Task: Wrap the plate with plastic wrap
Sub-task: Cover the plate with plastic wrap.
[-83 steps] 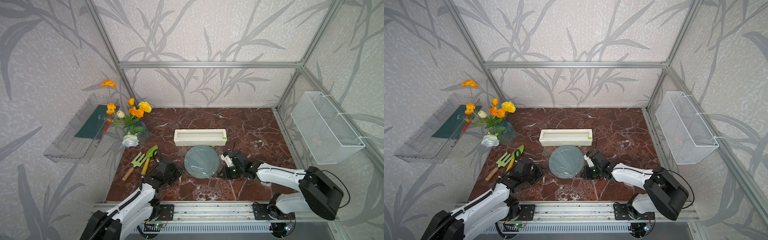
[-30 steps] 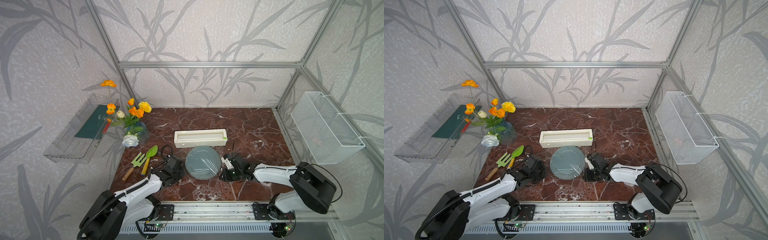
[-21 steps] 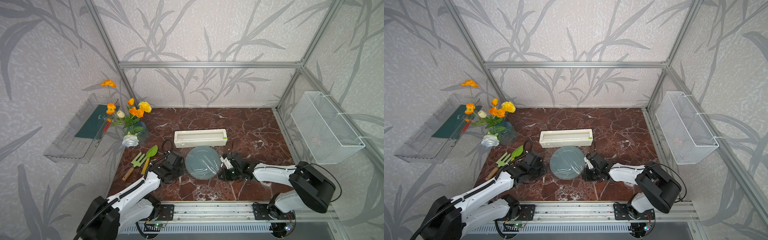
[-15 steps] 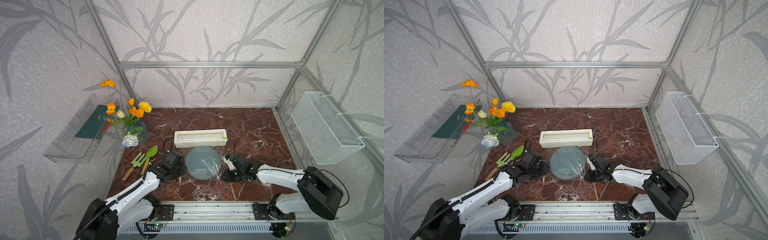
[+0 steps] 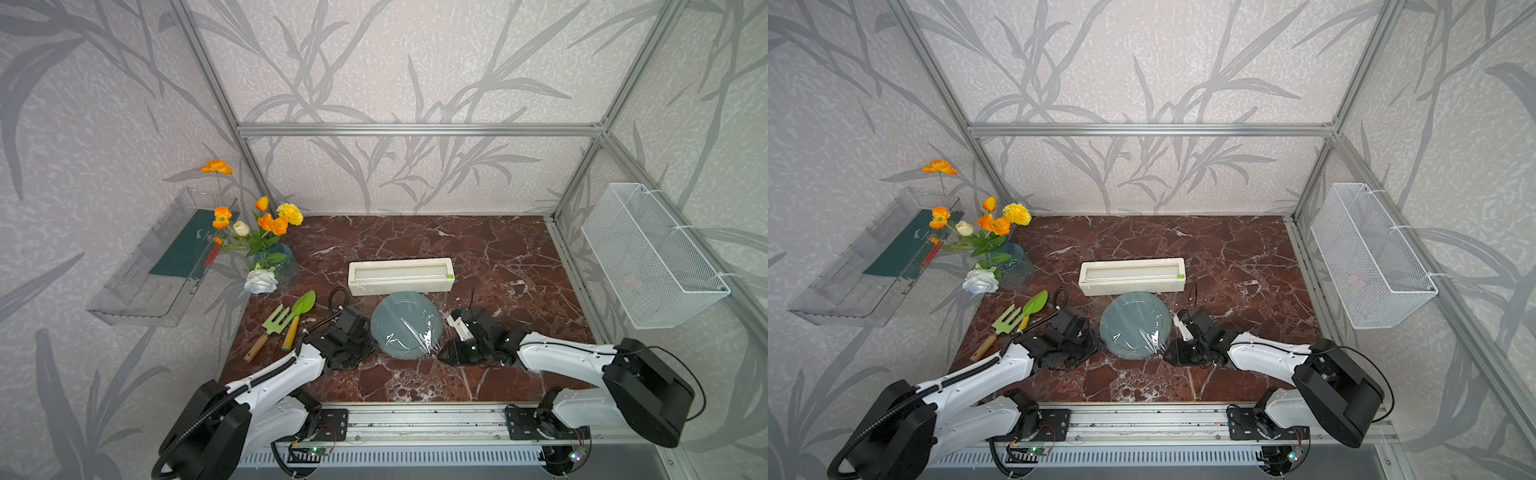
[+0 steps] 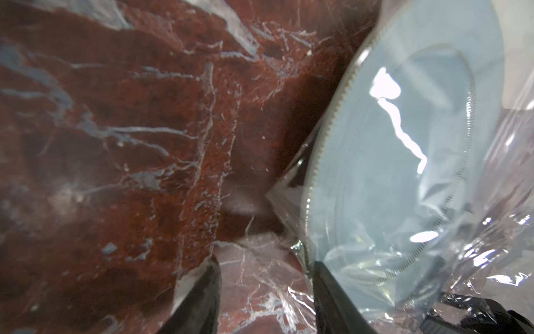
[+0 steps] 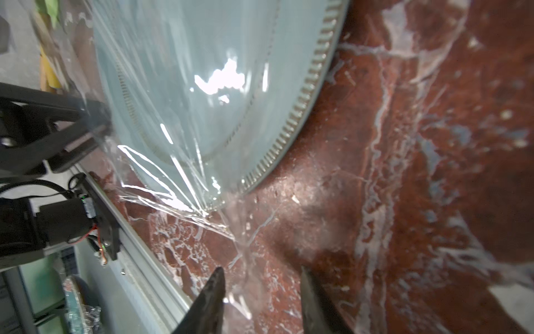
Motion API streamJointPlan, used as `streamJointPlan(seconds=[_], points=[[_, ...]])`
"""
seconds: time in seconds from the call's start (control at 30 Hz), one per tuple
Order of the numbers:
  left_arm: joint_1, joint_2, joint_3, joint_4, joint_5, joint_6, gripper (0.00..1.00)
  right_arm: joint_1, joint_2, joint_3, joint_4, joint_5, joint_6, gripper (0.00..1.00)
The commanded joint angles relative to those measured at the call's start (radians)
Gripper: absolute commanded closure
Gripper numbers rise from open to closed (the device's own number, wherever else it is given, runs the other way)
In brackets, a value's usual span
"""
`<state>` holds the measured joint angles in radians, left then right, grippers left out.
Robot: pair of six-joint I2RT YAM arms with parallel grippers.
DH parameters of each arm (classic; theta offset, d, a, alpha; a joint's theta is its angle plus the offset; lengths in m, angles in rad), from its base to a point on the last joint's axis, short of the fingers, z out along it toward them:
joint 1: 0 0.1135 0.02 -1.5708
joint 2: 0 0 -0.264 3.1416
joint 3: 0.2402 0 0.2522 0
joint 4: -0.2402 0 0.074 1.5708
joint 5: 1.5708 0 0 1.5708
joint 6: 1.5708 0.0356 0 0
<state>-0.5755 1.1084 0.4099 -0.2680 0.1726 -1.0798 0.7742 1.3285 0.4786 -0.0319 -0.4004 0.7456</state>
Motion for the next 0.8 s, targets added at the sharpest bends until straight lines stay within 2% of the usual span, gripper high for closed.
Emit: streamJointPlan(seconds=[0.0,0.2,0.37,0.53,0.63,0.7,0.77], points=[[-0.023,0.061,-0.016,0.076,-0.033,-0.041,0.49,0.006,-0.006,-0.015,0.079,-0.034,0.031,0.51],[-0.035,0.114,-0.010,0.084,-0.089,-0.040,0.57,0.005,0.094,-0.020,0.191,-0.033,0.043,0.48],[-0.036,0.105,-0.008,0.051,-0.130,-0.037,0.71,0.004,0.170,-0.019,0.274,-0.041,0.066,0.49],[-0.036,0.087,0.004,-0.003,-0.149,-0.034,0.84,0.004,0.186,-0.021,0.284,-0.043,0.065,0.57],[-0.036,0.079,0.010,-0.029,-0.154,-0.031,0.86,0.004,0.186,-0.020,0.279,-0.040,0.058,0.67],[-0.035,0.077,0.012,-0.039,-0.157,-0.029,0.89,0.004,0.189,-0.020,0.280,-0.040,0.057,0.81],[-0.036,0.082,0.014,-0.041,-0.158,-0.026,0.90,0.004,0.189,-0.020,0.279,-0.041,0.057,0.85]])
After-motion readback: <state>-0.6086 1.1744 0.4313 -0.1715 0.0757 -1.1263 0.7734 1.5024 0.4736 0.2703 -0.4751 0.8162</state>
